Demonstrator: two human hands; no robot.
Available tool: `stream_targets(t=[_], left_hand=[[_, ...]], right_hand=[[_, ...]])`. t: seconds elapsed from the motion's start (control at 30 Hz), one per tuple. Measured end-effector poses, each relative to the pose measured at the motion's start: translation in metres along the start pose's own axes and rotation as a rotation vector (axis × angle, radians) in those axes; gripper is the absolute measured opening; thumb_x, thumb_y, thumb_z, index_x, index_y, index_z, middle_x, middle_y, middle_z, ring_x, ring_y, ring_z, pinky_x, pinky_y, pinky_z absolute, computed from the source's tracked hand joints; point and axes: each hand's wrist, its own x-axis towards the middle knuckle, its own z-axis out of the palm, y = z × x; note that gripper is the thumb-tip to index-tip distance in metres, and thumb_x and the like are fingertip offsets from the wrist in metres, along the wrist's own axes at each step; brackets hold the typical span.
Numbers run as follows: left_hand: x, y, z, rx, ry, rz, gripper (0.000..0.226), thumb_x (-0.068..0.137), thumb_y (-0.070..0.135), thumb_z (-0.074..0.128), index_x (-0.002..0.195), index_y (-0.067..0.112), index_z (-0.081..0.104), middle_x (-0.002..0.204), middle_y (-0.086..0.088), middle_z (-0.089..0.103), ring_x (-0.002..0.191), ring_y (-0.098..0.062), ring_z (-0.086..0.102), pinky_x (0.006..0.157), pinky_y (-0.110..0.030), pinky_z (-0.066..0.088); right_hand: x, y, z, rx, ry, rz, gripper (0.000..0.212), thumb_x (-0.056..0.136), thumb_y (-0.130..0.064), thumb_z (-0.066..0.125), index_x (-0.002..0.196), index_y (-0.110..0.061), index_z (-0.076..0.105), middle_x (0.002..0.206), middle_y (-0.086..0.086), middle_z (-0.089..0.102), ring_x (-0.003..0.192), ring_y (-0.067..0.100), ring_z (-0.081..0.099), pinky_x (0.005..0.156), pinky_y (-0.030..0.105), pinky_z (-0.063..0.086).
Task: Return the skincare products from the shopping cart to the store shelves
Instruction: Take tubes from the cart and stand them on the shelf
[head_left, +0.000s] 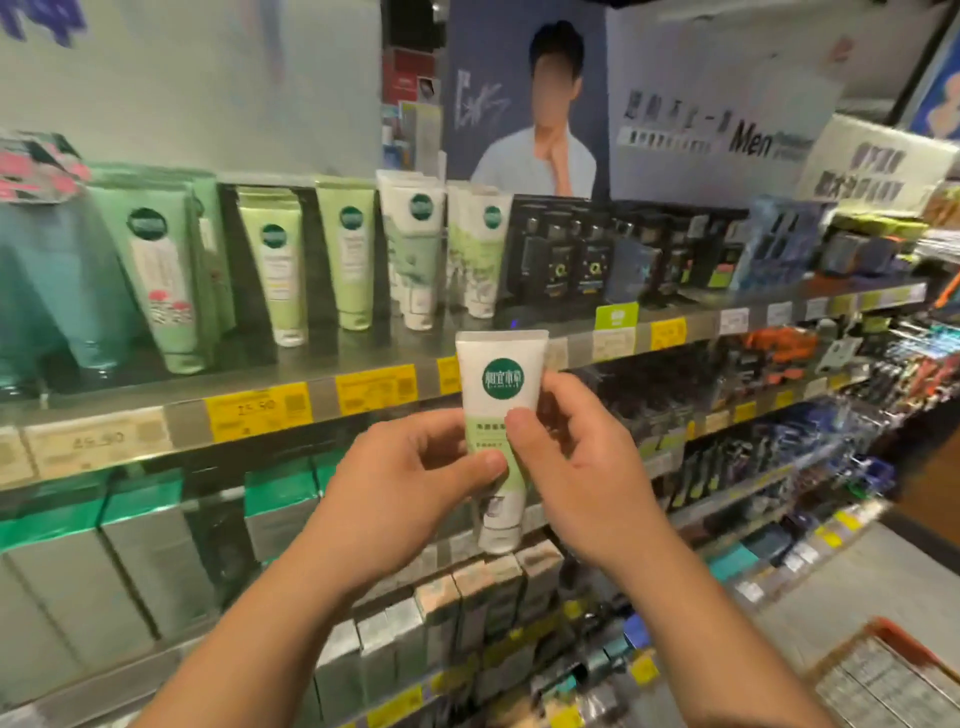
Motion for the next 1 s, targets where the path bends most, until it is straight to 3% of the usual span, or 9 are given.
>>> stream_targets(t=[0.1,0.3,0.43,0.53,0.63,0.77,0.83,0.9,1.0], left_hand=[[0.002,0.002,-0.026,-0.004,0.066,0.010,0.022,0.087,0.035,0.076,0.109,0.042,0.077,0.100,0.005,0.080,0.097,-0.025,0.075,0.091,-0.051,0.058],[0.008,0.010,-0.059,-0.070,0.135,0.005,0.022,0.094,0.014,0.070,0.109,0.028,0.078,0.099,0.006,0.080,0.098,-0.024,0.075,0.088,-0.045,0.057],[0.017,0.012,-0.070,-0.113,0.176,0.001,0.022,0.094,0.011,0.070,0.104,0.027,0.079,0.096,0.003,0.080,0.093,-0.019,0.077,0.084,-0.040,0.059],[0.025,0.014,-0.073,-0.126,0.207,0.011,0.020,0.092,0.011,0.073,0.101,0.027,0.080,0.092,0.003,0.081,0.086,-0.016,0.077,0.075,-0.034,0.057],[0.033,0.014,-0.073,-0.139,0.228,0.020,0.019,0.091,0.012,0.075,0.102,0.027,0.080,0.090,0.002,0.080,0.088,-0.020,0.078,0.077,-0.042,0.063],[0.042,0.013,-0.071,-0.127,0.195,0.043,0.021,0.094,0.013,0.072,0.103,0.031,0.079,0.088,0.005,0.080,0.084,-0.018,0.077,0.064,-0.022,0.059],[0.049,0.012,-0.072,-0.101,0.177,0.036,0.024,0.096,0.014,0.069,0.104,0.036,0.078,0.091,0.008,0.080,0.088,-0.017,0.076,0.071,-0.023,0.060],[0.055,0.010,-0.073,-0.087,0.181,0.020,0.022,0.096,0.022,0.070,0.106,0.040,0.076,0.097,0.012,0.079,0.098,-0.018,0.075,0.090,-0.039,0.061],[0.060,0.012,-0.075,-0.132,0.199,-0.014,0.025,0.085,0.043,0.071,0.109,0.040,0.076,0.100,0.013,0.079,0.100,-0.021,0.074,0.095,-0.048,0.058]], right_hand=[[0.007,-0.008,0.018,-0.001,-0.077,-0.011,0.020,0.101,-0.027,0.063,0.118,-0.037,0.062,0.112,-0.008,0.071,0.095,0.003,0.068,0.076,0.014,0.051],[0.022,-0.018,0.048,-0.046,-0.180,0.037,0.050,0.087,-0.036,0.069,0.134,-0.043,0.054,0.099,-0.012,0.065,0.080,0.006,0.061,0.073,0.027,0.053],[0.031,-0.029,0.056,-0.066,-0.250,0.030,0.056,0.087,-0.020,0.076,0.127,-0.051,0.051,0.103,-0.016,0.070,0.081,0.002,0.067,0.069,0.019,0.051],[0.042,-0.024,0.065,-0.141,-0.176,0.025,0.056,0.080,-0.024,0.079,0.124,-0.048,0.055,0.104,-0.011,0.070,0.086,0.004,0.069,0.075,0.027,0.057],[0.049,-0.020,0.072,-0.216,-0.093,0.035,0.054,0.074,-0.035,0.079,0.121,-0.047,0.055,0.107,-0.011,0.069,0.096,0.009,0.069,0.082,0.038,0.060],[0.055,-0.019,0.075,-0.240,-0.006,0.017,0.045,0.071,-0.041,0.071,0.114,-0.042,0.057,0.097,-0.010,0.070,0.089,0.011,0.067,0.076,0.040,0.059],[0.062,-0.015,0.074,-0.237,0.037,0.035,0.042,0.076,-0.032,0.073,0.114,-0.042,0.058,0.095,-0.010,0.070,0.088,0.011,0.068,0.076,0.042,0.059],[0.072,-0.011,0.071,-0.215,0.106,0.059,0.036,0.081,-0.031,0.076,0.112,-0.041,0.060,0.093,-0.011,0.071,0.086,0.009,0.069,0.076,0.042,0.060],[0.093,-0.006,0.062,-0.220,0.226,0.064,0.035,0.082,-0.039,0.081,0.110,-0.038,0.061,0.101,-0.013,0.070,0.092,0.005,0.067,0.081,0.035,0.057]])
